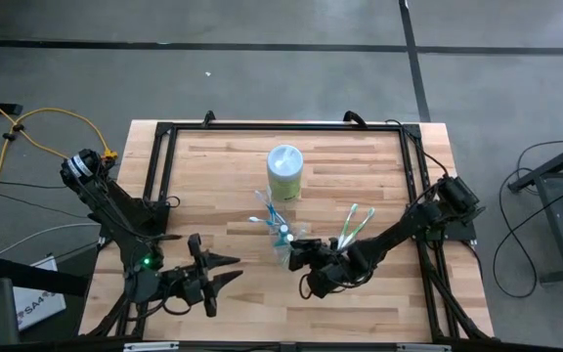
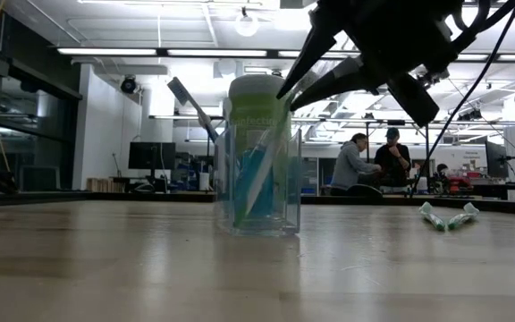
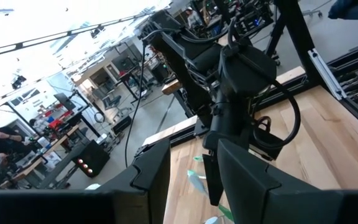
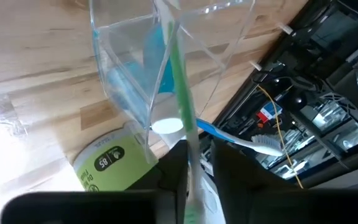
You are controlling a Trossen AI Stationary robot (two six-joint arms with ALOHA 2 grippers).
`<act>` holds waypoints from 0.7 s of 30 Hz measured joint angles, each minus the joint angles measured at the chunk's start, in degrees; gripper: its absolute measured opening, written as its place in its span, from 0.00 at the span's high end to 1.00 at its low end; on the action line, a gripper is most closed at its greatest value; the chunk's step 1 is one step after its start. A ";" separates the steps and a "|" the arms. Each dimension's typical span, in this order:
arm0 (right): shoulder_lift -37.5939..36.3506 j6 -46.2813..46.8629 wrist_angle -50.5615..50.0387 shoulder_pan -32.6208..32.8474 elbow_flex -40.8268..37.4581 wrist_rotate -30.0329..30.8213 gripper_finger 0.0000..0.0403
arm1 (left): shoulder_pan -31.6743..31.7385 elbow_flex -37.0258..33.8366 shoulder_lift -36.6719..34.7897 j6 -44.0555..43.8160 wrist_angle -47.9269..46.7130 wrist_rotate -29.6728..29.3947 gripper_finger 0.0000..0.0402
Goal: Pick & Place toothbrushing station
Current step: Put the bottom green toothbrush into the transparent organizer, then put the left green toothbrush into the transparent organizer
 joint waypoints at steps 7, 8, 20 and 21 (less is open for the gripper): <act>0.00 0.57 0.00 -0.07 0.00 0.00 0.77 | -0.05 0.00 0.00 -0.04 0.02 0.02 0.68; 0.00 0.57 0.00 -0.07 0.00 0.00 0.76 | -0.05 -0.01 0.00 -0.04 0.02 0.00 0.68; -0.02 7.55 -1.39 1.13 0.02 1.91 0.75 | -0.05 -0.01 0.00 -0.17 0.02 0.02 0.68; -0.02 8.36 -2.16 1.34 0.00 1.79 0.75 | -0.05 0.00 0.00 -0.18 0.02 0.02 0.68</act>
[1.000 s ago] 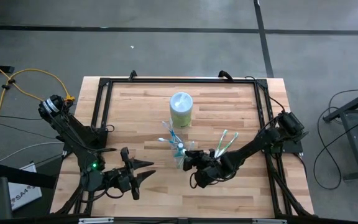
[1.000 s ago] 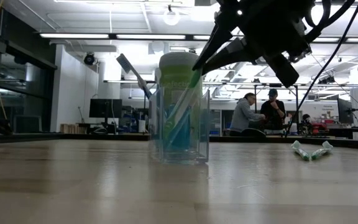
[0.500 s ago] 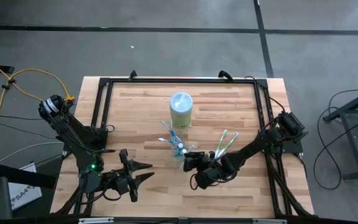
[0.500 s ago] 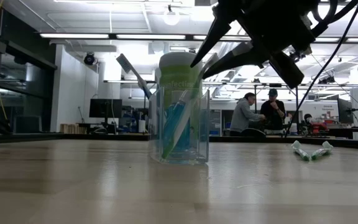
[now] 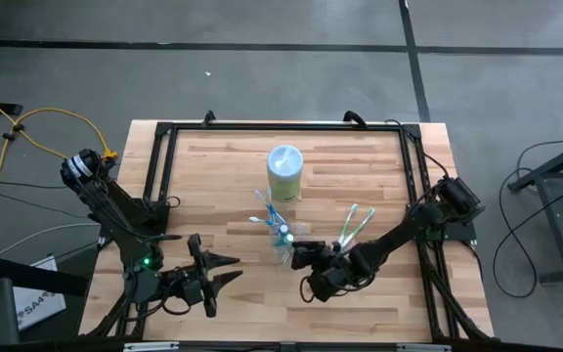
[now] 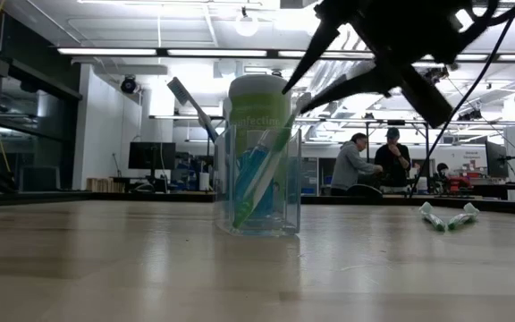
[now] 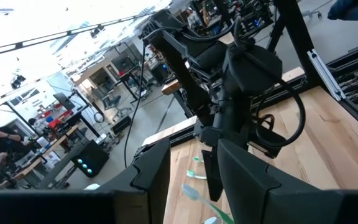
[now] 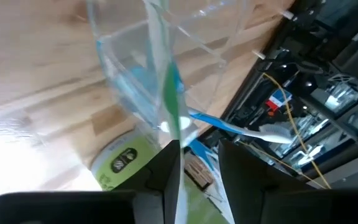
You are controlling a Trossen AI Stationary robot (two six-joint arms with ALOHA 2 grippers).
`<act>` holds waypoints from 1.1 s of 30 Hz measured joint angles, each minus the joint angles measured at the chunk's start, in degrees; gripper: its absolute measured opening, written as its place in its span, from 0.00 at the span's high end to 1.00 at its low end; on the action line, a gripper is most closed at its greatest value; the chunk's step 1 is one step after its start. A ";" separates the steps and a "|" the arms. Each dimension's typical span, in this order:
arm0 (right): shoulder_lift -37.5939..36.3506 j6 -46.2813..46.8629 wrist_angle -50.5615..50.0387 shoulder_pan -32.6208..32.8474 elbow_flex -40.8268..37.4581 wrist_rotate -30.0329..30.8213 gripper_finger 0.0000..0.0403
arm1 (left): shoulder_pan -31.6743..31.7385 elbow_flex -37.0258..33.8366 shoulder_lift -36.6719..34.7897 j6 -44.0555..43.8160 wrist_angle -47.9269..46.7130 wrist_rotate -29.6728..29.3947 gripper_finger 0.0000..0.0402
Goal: Pick & Place toothbrushing station
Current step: Put the left green toothbrush into the transparent organizer
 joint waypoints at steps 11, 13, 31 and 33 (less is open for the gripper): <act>-0.41 26.56 -8.26 3.92 0.00 4.76 0.75 | 0.00 -0.01 0.00 -1.02 0.00 0.00 0.68; -1.49 36.95 -10.24 4.67 0.00 4.82 0.75 | 0.00 -0.01 0.00 -1.44 0.00 0.00 0.68; -8.92 120.02 -36.01 -7.29 0.00 -28.12 0.75 | 0.00 0.01 0.04 -8.30 -3.59 -12.55 0.68; -8.92 122.12 -36.68 -8.75 0.00 -30.74 0.75 | 0.00 0.01 0.04 -9.48 -5.22 -14.11 0.68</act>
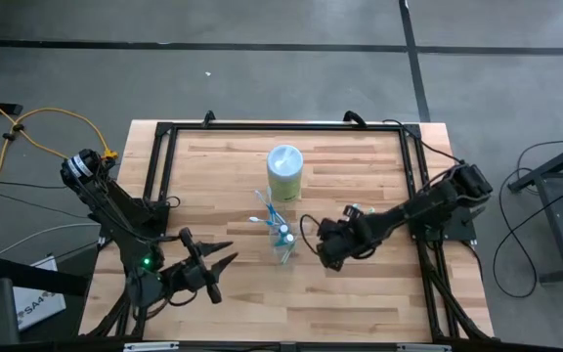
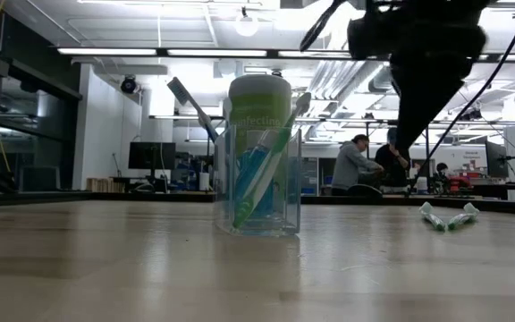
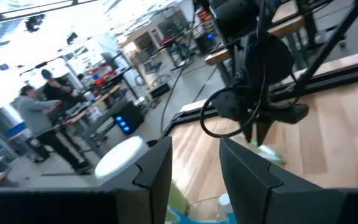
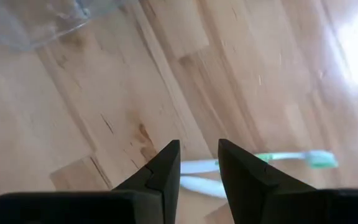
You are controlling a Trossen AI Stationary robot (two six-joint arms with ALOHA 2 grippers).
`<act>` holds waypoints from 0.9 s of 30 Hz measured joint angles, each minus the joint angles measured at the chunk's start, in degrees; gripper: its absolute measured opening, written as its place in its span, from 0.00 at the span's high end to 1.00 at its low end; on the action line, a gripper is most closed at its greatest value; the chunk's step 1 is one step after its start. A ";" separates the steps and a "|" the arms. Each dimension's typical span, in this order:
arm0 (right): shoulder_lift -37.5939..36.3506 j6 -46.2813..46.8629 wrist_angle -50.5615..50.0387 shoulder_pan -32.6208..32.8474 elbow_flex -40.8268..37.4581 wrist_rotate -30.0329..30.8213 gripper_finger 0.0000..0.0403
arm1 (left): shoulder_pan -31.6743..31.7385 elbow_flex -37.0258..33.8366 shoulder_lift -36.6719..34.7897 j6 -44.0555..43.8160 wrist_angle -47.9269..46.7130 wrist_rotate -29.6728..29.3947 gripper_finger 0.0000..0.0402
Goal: Pick & Place toothbrushing station
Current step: Put the left green toothbrush into the transparent organizer
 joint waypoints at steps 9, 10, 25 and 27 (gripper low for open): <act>0.00 14.34 -0.01 -5.49 0.00 -10.24 0.75 | 0.00 0.00 0.00 -0.70 -9.64 -1.24 0.68; 0.00 16.74 -0.03 -5.82 0.00 -10.87 0.75 | 0.00 0.00 0.00 -0.70 -10.11 -1.23 0.68; 0.04 38.04 -8.85 -6.08 0.00 -12.81 0.75 | -0.07 0.00 0.00 -0.59 -10.78 -7.07 0.68; 0.07 40.10 -9.40 -6.06 0.00 -12.83 0.75 | -0.11 0.00 0.00 -0.68 -11.00 -7.16 0.68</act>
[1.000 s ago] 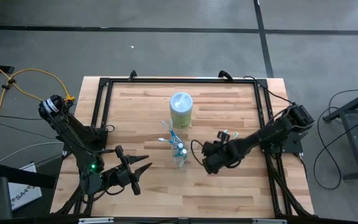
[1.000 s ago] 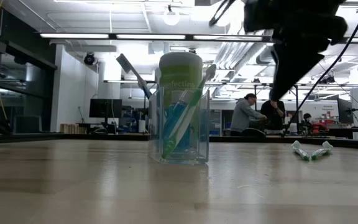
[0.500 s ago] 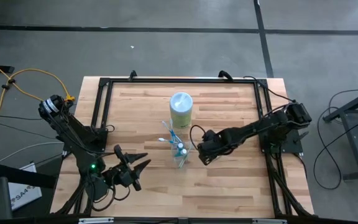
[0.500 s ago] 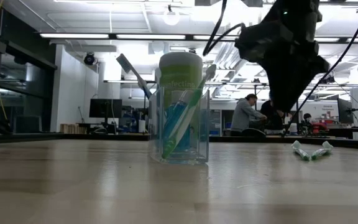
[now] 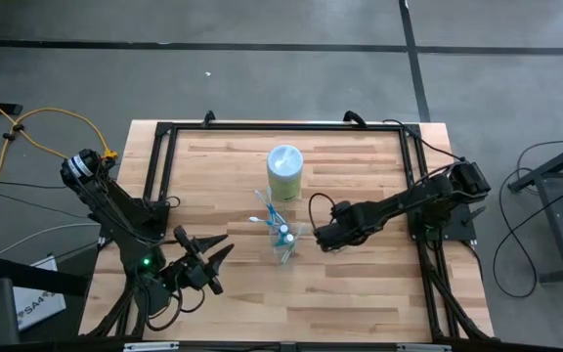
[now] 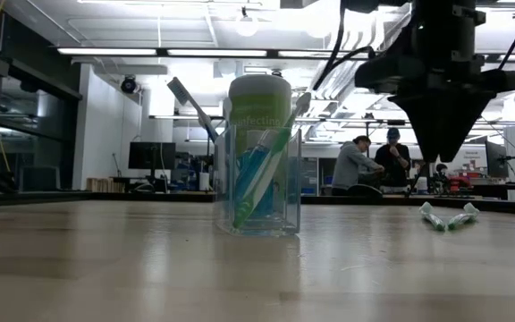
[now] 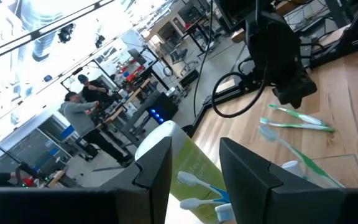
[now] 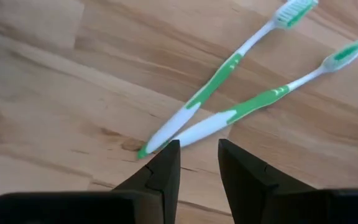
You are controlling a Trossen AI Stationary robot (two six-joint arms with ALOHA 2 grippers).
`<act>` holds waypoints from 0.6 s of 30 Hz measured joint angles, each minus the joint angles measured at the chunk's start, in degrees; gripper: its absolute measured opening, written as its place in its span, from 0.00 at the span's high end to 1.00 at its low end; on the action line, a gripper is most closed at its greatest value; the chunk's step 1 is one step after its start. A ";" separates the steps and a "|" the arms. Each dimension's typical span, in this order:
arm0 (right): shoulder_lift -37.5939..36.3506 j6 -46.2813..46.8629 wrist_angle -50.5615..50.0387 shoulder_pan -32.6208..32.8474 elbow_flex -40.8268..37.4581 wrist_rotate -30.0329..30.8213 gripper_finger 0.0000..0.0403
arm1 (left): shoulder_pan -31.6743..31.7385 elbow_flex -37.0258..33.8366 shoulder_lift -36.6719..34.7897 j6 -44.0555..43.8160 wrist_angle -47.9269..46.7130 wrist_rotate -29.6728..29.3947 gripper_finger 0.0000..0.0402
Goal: Pick & Place toothbrushing station
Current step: Put the left green toothbrush into the transparent organizer
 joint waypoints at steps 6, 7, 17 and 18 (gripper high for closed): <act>0.00 5.82 0.25 0.36 0.00 3.07 0.75 | 0.00 0.00 0.00 -0.19 -0.08 -0.04 0.68; 0.00 6.94 0.33 0.39 0.00 3.98 0.75 | 0.00 0.00 0.00 -0.29 -0.07 -0.04 0.68; 0.02 19.49 1.06 0.39 0.00 8.17 0.75 | 0.00 -0.02 -0.04 -19.72 -15.07 3.20 0.68; 0.02 20.13 1.31 0.39 0.00 8.36 0.75 | 0.00 -0.04 -0.04 -23.93 -18.72 5.40 0.68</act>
